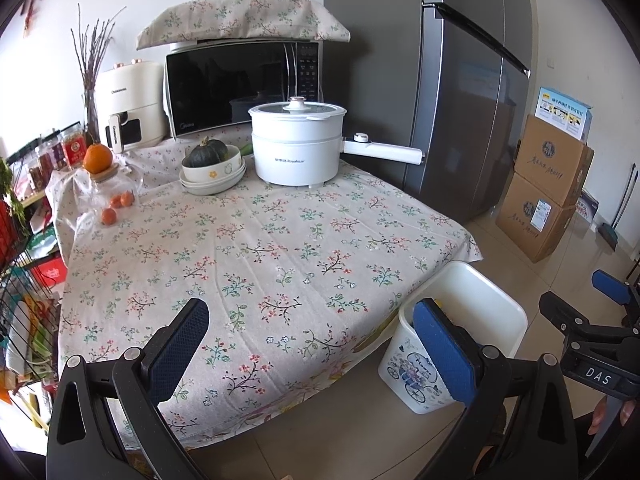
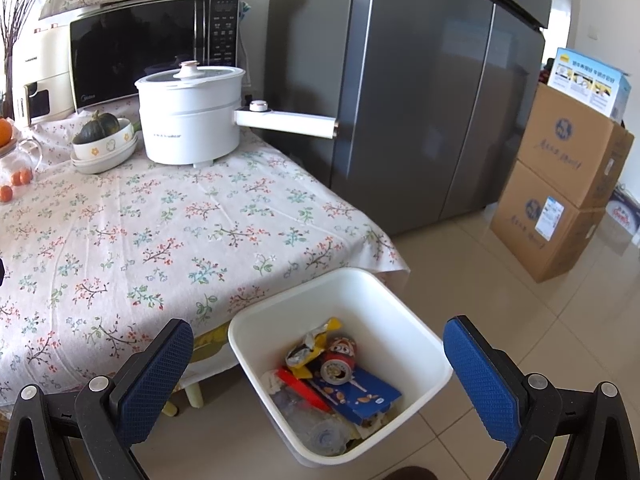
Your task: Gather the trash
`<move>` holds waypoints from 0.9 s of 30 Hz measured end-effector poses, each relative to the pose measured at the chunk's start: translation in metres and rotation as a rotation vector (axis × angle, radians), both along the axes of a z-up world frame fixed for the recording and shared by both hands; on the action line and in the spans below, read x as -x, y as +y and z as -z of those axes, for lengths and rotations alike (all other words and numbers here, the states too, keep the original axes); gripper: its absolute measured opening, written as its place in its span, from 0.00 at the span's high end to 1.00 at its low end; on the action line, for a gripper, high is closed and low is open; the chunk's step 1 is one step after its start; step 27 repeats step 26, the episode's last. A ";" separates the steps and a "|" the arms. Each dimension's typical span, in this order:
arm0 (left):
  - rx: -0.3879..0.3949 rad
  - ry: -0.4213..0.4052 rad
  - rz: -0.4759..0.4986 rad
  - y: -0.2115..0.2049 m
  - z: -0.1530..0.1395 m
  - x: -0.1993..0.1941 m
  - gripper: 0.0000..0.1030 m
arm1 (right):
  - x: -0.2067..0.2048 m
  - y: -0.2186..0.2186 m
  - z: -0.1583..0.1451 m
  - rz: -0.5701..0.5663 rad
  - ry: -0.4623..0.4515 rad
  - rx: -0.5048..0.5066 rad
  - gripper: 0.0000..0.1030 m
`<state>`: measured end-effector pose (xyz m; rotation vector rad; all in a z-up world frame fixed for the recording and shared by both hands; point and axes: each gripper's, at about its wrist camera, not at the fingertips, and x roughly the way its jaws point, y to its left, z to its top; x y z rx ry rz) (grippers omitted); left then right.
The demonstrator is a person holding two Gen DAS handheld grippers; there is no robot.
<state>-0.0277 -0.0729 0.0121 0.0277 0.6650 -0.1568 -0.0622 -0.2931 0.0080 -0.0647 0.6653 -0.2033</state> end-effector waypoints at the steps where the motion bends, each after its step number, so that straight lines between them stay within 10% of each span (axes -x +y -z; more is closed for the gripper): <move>1: -0.001 0.000 0.001 0.000 0.000 0.000 0.00 | 0.000 0.000 0.000 0.001 -0.001 0.000 0.00; 27: -0.005 0.021 0.048 -0.003 -0.002 0.006 0.00 | 0.000 -0.005 0.003 0.013 0.006 0.001 0.00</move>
